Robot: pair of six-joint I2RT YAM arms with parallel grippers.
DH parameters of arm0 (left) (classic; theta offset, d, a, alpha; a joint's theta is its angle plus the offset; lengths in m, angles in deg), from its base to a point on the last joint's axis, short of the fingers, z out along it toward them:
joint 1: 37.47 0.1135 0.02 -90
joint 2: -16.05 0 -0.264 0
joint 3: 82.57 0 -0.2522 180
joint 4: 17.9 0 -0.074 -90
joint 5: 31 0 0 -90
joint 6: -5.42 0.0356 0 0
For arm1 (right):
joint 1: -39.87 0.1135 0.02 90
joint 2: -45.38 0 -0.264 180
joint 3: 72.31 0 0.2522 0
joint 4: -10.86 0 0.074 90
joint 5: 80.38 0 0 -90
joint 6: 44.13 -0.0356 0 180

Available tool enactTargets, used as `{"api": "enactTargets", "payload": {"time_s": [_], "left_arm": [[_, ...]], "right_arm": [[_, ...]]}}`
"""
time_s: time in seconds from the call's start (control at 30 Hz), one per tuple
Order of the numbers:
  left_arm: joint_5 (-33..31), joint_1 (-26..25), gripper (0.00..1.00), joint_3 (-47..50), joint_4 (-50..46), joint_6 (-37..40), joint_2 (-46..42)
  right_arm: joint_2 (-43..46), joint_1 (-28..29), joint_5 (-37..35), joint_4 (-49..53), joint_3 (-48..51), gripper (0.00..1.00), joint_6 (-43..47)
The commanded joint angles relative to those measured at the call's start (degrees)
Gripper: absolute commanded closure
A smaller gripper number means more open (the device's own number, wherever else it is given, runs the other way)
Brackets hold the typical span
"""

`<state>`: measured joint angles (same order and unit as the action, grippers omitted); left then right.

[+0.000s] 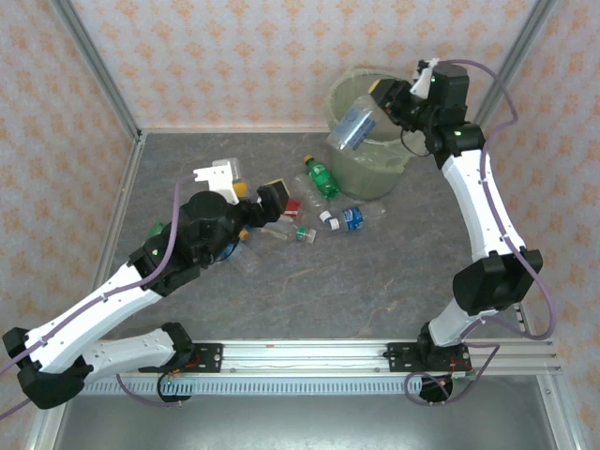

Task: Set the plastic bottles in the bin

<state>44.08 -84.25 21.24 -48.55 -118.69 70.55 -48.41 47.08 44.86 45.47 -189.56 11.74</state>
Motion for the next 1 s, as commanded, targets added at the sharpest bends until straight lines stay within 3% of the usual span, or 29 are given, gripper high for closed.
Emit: {"api": "enactTargets", "payload": {"time_s": [0.0,0.17,0.4,0.5,0.63,0.77,0.83,0.9,0.97], "left_arm": [[-5.48,0.62,0.01,2.68,-2.29,-5.16,-3.20],[-6.29,1.74,0.01,6.01,-3.68,-8.75,-7.03],[-7.85,3.86,0.01,6.23,-8.41,-11.09,-7.80],[-7.68,6.04,0.01,5.66,-11.54,-13.06,-6.49],[-6.63,8.59,0.01,4.98,-14.14,-14.12,-4.27],[-5.94,11.21,0.01,4.42,-16.54,-15.06,-1.72],[-4.83,12.95,0.01,4.32,-17.39,-15.46,-0.36],[-3.36,15.06,0.01,4.57,-18.07,-15.71,0.96],[-2.42,16.71,0.01,5.19,-18.40,-15.67,2.02]], "right_arm": [[-1.17,-2.49,-5.03,-3.56,-2.53,0.67,-4.63],[-3.40,-5.42,-6.46,-5.78,-4.05,0.66,-7.90],[-8.39,-5.83,-12.69,-0.19,-12.25,0.67,-4.45],[-11.22,-5.84,-14.36,4.60,-16.69,0.62,-2.55],[-12.83,-5.86,-13.05,6.86,-18.82,0.44,-1.23],[-12.38,-5.36,-12.79,7.43,-19.04,0.14,0.09],[-11.87,-5.04,-12.79,7.87,-19.46,0.14,0.79],[-11.03,-4.56,-12.68,8.41,-19.82,0.04,1.64],[-9.92,-3.90,-12.51,8.94,-19.83,0.00,2.52]]}}
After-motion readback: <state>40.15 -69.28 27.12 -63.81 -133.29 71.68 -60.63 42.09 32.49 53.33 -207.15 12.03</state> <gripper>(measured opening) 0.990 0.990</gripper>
